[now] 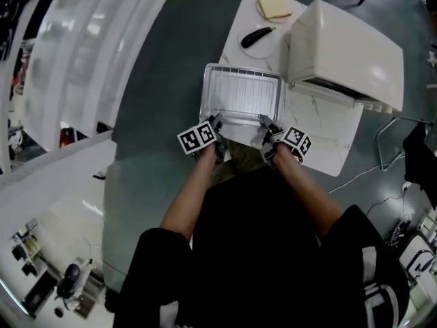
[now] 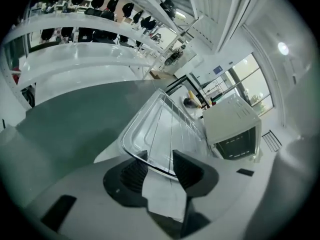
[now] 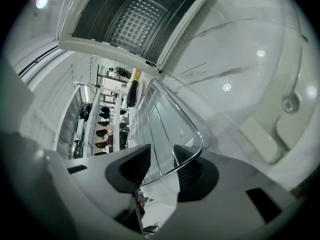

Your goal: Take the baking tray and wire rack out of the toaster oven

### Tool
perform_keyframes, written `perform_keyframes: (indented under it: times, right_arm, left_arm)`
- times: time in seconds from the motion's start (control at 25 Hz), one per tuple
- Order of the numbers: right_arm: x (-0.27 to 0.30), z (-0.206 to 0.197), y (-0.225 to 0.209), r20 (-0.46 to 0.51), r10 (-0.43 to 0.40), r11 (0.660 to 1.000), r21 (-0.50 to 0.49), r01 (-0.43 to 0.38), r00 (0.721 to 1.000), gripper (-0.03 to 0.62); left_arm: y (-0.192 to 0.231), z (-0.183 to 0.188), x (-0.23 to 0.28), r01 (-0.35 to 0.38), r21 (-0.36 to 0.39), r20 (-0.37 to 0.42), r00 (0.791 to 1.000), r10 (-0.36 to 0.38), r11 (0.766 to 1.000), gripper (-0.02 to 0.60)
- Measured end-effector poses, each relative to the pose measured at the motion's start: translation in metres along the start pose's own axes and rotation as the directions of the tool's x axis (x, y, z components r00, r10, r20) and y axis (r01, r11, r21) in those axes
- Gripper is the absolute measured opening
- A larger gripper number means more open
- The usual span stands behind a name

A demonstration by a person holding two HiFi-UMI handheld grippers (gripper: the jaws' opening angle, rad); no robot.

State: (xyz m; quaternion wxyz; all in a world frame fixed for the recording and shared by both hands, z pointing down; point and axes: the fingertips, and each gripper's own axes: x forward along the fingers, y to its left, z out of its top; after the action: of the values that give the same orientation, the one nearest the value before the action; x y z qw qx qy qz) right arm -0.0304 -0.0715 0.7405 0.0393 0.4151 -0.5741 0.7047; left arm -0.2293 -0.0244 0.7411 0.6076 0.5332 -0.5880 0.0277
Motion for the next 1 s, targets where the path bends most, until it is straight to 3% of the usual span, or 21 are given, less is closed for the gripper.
perform_keyframes:
  times: [0.16, 0.52, 1.0]
  right_arm:
    - [-0.001, -0.006, 0.001, -0.065, -0.071, 0.996, 0.050, 0.075, 0.995, 0.194]
    - [-0.001, -0.009, 0.001, -0.127, -0.145, 0.980, 0.117, 0.160, 0.981, 0.271]
    - [-0.007, -0.018, -0.005, -0.168, -0.255, 0.964, 0.029, 0.263, 0.952, 0.318]
  left_arm:
    - [0.005, 0.000, -0.005, -0.065, 0.014, 0.002, 0.998, 0.065, 0.998, 0.187]
    - [0.014, 0.009, -0.019, -0.125, 0.035, 0.041, 0.992, 0.123, 0.992, 0.232]
    - [0.019, 0.010, -0.026, -0.163, 0.045, 0.054, 0.986, 0.160, 0.986, 0.258]
